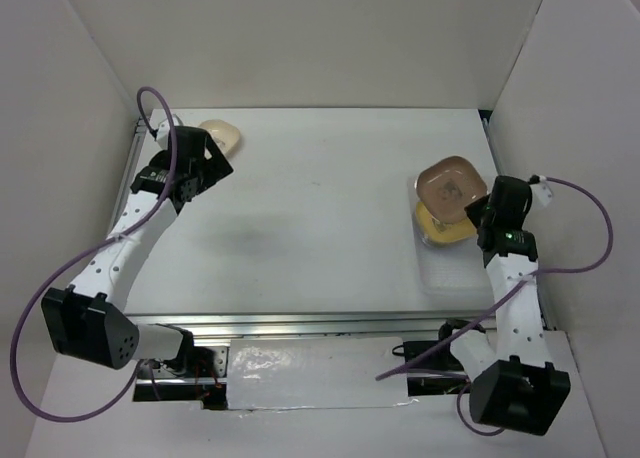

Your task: Place the plates into the plastic bin on the countertop

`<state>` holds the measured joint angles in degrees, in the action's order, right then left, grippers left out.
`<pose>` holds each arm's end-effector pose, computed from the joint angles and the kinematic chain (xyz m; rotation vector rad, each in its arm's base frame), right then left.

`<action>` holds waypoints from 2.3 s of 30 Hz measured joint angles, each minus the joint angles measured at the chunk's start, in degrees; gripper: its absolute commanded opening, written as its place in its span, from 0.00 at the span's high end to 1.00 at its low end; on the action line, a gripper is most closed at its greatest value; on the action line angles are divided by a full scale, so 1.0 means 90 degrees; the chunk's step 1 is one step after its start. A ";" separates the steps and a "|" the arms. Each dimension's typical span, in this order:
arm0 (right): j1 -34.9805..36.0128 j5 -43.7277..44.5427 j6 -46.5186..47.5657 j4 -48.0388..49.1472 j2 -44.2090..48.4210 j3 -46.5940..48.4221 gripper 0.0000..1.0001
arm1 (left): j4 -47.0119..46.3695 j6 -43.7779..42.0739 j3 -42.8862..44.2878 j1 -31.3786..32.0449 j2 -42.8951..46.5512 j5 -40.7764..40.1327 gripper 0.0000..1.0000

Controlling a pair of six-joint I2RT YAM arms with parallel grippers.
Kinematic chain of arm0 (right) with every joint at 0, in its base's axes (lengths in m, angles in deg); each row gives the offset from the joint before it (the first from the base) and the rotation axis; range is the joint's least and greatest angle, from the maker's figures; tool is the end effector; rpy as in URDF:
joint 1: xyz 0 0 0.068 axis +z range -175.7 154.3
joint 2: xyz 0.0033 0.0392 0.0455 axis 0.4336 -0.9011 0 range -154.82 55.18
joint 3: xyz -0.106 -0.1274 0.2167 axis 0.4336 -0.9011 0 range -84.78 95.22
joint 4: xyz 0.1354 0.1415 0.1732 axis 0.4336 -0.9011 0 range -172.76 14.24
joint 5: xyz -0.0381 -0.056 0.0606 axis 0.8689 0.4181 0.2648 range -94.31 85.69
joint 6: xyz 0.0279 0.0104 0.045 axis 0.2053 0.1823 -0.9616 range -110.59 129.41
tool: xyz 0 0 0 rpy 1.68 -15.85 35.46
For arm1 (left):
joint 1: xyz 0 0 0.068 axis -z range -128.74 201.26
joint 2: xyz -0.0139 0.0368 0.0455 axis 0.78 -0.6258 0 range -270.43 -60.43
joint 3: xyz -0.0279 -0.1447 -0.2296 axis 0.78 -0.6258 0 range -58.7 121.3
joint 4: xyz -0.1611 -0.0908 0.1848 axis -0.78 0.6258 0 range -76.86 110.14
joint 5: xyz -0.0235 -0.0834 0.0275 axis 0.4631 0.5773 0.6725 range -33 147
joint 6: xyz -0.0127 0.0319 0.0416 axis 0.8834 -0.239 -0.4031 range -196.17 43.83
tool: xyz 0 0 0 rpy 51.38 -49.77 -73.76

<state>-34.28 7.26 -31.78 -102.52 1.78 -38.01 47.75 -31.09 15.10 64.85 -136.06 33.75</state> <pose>0.2003 -0.0376 0.2968 1.0063 1.8914 0.1154 0.2824 -0.0538 0.3580 -0.7944 1.9997 -0.1453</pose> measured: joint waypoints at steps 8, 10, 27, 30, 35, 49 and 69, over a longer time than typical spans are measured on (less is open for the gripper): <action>-0.1326 -0.0559 0.0002 -0.0073 -0.1056 -0.0022 0.18 | 0.0345 -0.0180 0.0546 -0.0908 -0.1166 0.0780 0.01; -0.1326 -0.0673 0.0036 -0.0160 -0.1073 -0.0022 0.00 | 0.0398 -0.0185 0.0889 -0.1258 -0.1583 0.0942 0.01; -0.0216 -0.1489 0.0061 -0.0408 0.1474 0.0061 0.00 | -0.0852 0.0389 0.2276 -0.2314 -0.4571 0.1627 0.01; -0.0083 -0.1707 0.0114 -0.0335 0.1416 -0.0053 0.00 | -0.1685 0.0714 0.1671 -0.2397 -0.4609 0.1763 0.01; 0.0032 -0.1783 0.0296 -0.0340 0.1076 -0.0175 0.00 | -0.2820 0.1256 0.0945 -0.2509 -0.4629 0.2113 0.01; 0.0255 -0.2030 0.0466 -0.0330 0.1579 -0.0284 0.00 | -0.2086 0.2183 0.3388 -0.2353 -0.6275 0.1452 0.60; 0.4872 -0.0622 0.1209 -0.0342 -0.1756 0.2572 0.00 | -0.1518 0.0253 0.0236 0.1088 -0.1367 0.1763 1.00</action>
<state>9.57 1.66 -20.89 -105.61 -14.03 -14.87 34.09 -28.81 17.22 74.64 -148.37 49.62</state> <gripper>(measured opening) 0.998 0.041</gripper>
